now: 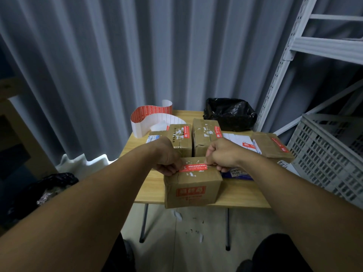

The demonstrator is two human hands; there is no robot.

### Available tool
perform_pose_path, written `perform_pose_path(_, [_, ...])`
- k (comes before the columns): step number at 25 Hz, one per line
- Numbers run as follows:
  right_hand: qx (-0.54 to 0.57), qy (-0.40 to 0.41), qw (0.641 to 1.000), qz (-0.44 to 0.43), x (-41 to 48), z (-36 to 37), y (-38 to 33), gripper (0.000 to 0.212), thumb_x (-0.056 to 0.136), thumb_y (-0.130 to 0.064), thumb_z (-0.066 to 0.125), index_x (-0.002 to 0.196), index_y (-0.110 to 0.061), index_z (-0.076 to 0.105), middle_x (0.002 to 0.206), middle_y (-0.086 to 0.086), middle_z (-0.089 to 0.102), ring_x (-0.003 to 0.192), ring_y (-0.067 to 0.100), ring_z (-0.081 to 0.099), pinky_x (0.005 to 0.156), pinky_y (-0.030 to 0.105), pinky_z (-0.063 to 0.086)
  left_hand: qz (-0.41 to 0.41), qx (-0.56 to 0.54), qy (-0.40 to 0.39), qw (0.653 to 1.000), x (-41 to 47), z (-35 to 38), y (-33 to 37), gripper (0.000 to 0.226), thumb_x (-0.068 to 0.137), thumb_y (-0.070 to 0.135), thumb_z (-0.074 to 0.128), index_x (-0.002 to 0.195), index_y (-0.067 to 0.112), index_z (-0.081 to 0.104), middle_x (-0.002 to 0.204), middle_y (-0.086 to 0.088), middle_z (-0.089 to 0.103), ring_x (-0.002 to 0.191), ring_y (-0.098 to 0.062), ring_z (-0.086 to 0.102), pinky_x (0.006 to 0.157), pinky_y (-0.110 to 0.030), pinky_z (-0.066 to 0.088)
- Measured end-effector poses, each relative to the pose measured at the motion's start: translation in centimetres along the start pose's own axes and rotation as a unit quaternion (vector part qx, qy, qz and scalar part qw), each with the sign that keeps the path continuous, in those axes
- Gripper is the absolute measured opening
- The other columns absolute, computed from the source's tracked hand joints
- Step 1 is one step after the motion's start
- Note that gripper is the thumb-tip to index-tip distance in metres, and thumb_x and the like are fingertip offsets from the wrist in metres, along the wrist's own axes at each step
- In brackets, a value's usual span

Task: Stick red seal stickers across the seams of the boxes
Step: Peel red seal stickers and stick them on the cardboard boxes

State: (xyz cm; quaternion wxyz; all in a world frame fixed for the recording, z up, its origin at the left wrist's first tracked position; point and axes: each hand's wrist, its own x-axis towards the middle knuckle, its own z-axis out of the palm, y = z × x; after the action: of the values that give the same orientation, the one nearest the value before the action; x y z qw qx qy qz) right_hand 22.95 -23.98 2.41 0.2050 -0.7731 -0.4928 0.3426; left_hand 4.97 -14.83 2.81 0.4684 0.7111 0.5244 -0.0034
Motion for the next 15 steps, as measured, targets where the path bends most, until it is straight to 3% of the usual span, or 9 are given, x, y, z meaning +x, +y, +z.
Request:
perform_pose_path(3, [-0.03, 0.003, 0.999, -0.017, -0.6, 0.7, -0.5, 0.045, 0.078, -0.042, 0.084, 0.098, -0.006, 0.067, 0.081, 0.008, 0.066, 0.07, 0.019, 0.063, 0.055, 0.031, 0.053, 0.005, -0.004, -0.003, 1.0, -0.1, -0.1, -0.1, 0.024, 0.083, 0.006, 0.079, 0.104, 0.0, 0.07, 0.089, -0.012, 0.071, 0.071, -0.017, 0.069, 0.057, -0.024, 0.06])
perform_pose_path(6, [-0.072, 0.018, 0.997, -0.021, -0.6, 1.3, -0.7, 0.063, 0.07, -0.046, 0.089, 0.109, -0.004, 0.063, 0.101, 0.013, 0.07, 0.092, 0.028, 0.07, 0.07, 0.04, 0.059, 0.005, -0.009, -0.01, 1.0, -0.2, -0.1, -0.2, 0.024, 0.084, 0.005, 0.079, 0.105, 0.0, 0.069, 0.088, -0.012, 0.07, 0.069, -0.017, 0.068, 0.056, -0.023, 0.06])
perform_pose_path(11, [0.006, -0.027, 1.0, 0.012, -0.5, 0.2, 0.0, 0.042, 0.078, -0.022, 0.086, 0.11, -0.015, 0.06, 0.104, 0.011, 0.066, 0.066, 0.015, 0.06, 0.053, 0.024, 0.053, 0.007, -0.02, -0.013, 1.0, -0.5, -0.1, -0.3, 0.025, 0.085, 0.005, 0.079, 0.107, 0.0, 0.068, 0.088, -0.011, 0.07, 0.068, -0.016, 0.067, 0.055, -0.023, 0.06])
perform_pose_path(15, [0.092, -0.039, 0.994, 0.04, -0.4, -0.4, 0.9, 0.035, 0.086, 0.001, 0.074, 0.114, -0.015, 0.062, 0.097, 0.013, 0.064, 0.067, 0.013, 0.056, 0.057, 0.026, 0.054, 0.007, -0.02, -0.012, 1.0, -0.4, -0.1, -0.2, 0.027, 0.084, 0.006, 0.079, 0.109, 0.001, 0.068, 0.093, -0.012, 0.071, 0.071, -0.016, 0.068, 0.056, -0.022, 0.06])
